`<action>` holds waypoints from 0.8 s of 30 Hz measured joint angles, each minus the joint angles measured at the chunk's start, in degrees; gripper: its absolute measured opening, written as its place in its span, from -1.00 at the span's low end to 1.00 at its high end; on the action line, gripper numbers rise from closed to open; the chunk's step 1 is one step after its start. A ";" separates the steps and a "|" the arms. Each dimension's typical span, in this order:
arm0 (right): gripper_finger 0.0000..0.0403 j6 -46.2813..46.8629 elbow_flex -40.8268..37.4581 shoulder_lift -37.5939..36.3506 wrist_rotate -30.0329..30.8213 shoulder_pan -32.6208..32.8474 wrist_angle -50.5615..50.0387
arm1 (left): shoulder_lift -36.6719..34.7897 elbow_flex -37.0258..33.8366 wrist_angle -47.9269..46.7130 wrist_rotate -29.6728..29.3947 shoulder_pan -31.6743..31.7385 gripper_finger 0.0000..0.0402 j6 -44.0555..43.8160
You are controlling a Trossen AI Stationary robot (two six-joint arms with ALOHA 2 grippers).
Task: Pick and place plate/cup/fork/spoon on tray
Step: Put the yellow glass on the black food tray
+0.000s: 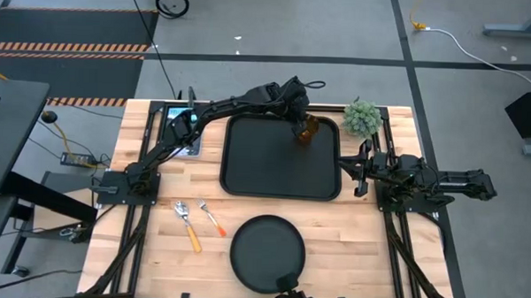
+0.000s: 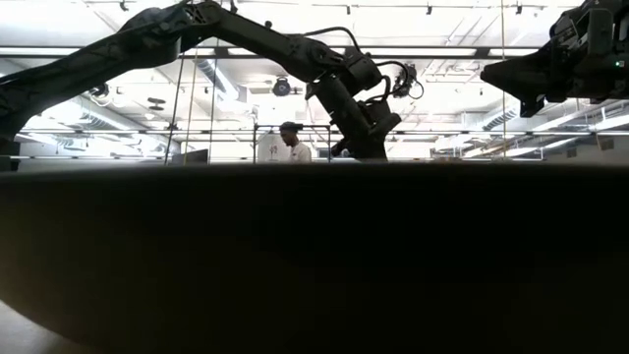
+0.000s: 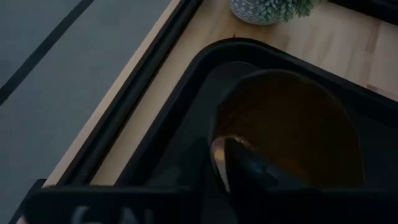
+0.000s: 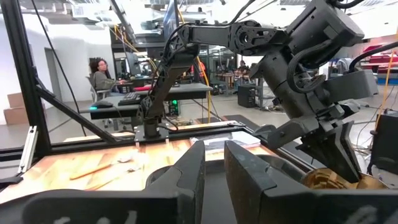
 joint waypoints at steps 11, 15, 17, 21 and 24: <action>-0.66 0.00 0.00 0.00 0.00 0.00 0.00 | -0.23 3.17 1.52 3.29 1.08 -0.21 1.24; -0.66 0.00 0.00 0.00 0.00 0.01 0.01 | -1.77 3.32 -2.65 3.36 1.97 -0.22 4.30; -0.66 -0.01 0.00 0.00 0.00 0.00 0.01 | -2.23 3.41 -5.30 2.41 2.22 -0.25 6.16; -0.66 0.00 0.00 0.00 0.00 0.00 0.02 | -2.14 2.50 -12.28 0.37 2.68 -0.32 6.22; -0.66 0.00 0.00 0.00 0.00 0.02 0.00 | -1.88 -0.43 -13.63 0.00 2.11 -0.36 4.76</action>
